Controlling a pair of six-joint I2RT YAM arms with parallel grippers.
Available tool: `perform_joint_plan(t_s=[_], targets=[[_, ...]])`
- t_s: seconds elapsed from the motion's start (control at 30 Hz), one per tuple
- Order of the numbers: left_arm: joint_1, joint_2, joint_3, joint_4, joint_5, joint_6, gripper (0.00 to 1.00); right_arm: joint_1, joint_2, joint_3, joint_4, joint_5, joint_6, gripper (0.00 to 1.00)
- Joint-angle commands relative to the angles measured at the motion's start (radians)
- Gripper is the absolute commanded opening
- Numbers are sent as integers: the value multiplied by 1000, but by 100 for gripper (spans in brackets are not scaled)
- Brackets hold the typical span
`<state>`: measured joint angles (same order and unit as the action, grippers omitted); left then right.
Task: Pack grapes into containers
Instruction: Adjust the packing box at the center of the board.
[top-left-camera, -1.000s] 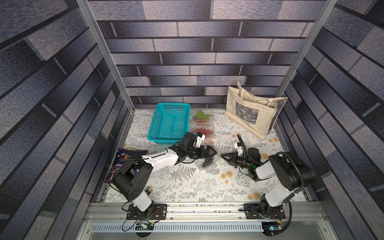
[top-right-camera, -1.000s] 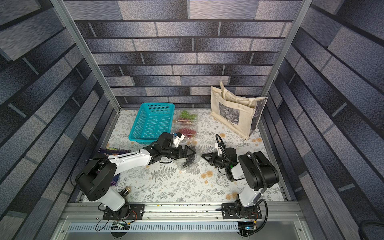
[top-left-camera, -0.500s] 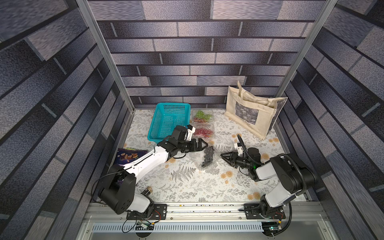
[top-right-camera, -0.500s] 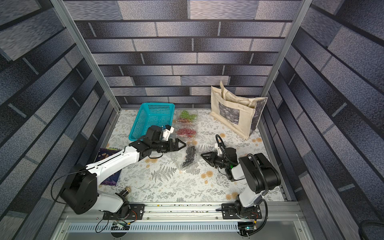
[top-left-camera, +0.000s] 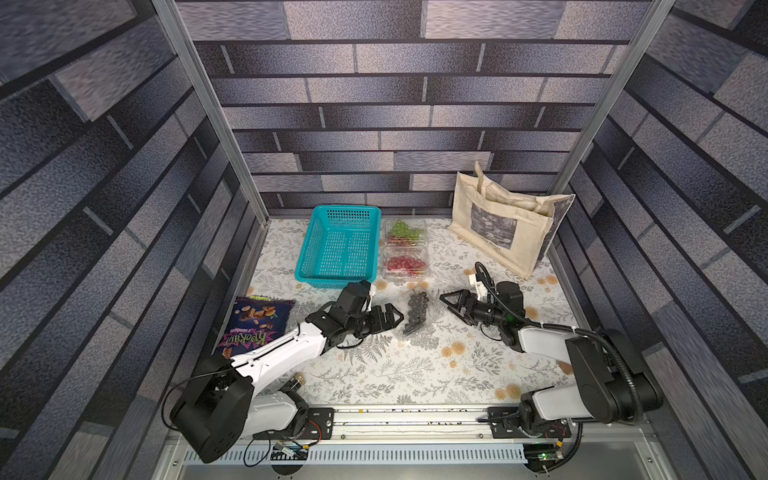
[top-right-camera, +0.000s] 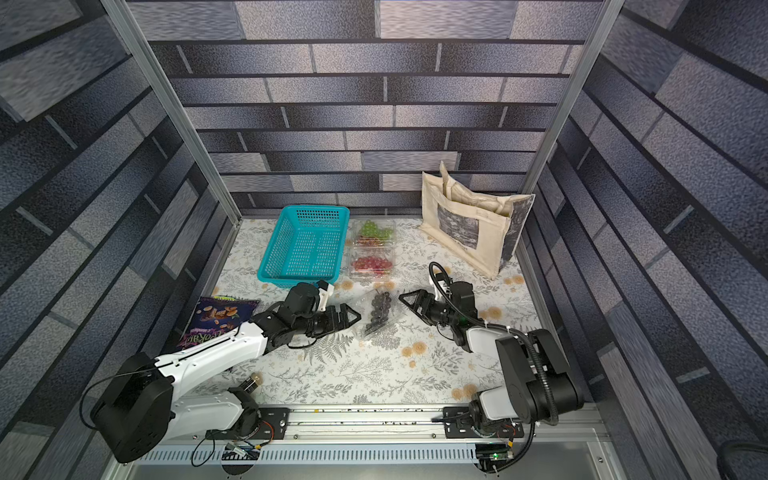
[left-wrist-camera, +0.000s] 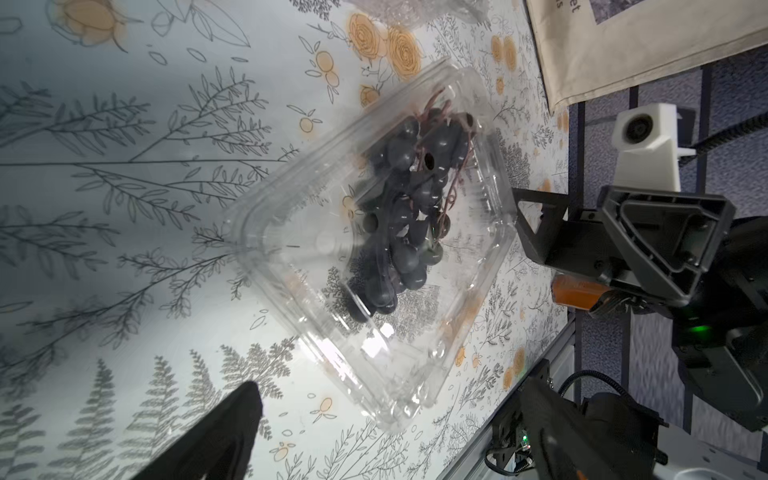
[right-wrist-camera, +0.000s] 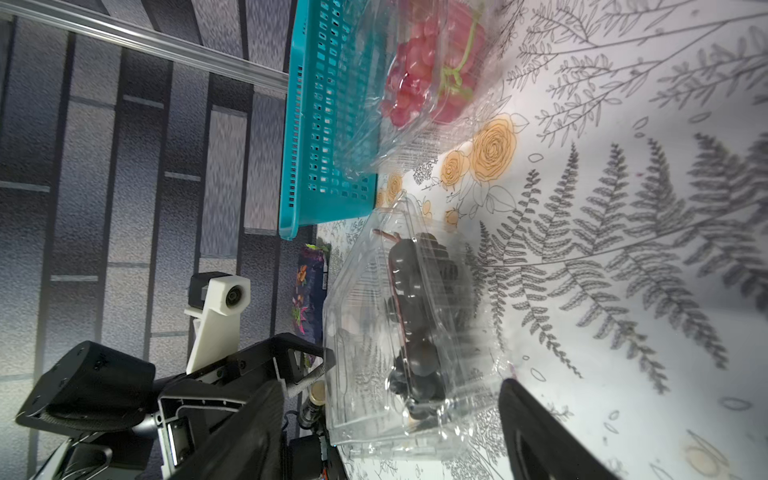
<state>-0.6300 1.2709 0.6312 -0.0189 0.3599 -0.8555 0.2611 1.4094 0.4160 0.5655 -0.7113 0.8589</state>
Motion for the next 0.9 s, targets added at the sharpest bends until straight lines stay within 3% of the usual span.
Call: perform_joint_plan(t_s=[0.0,0.23,0.87], targets=[[-11,40,21,106,-49,-65,100,14,-26,52,-187,33,-112,92],[-10,130,68,174,-58,-68,100,70,1,105,-271,70,-159,100],[123,269,231,154,34,13,100,188,1,102,-229,154,-87,100]])
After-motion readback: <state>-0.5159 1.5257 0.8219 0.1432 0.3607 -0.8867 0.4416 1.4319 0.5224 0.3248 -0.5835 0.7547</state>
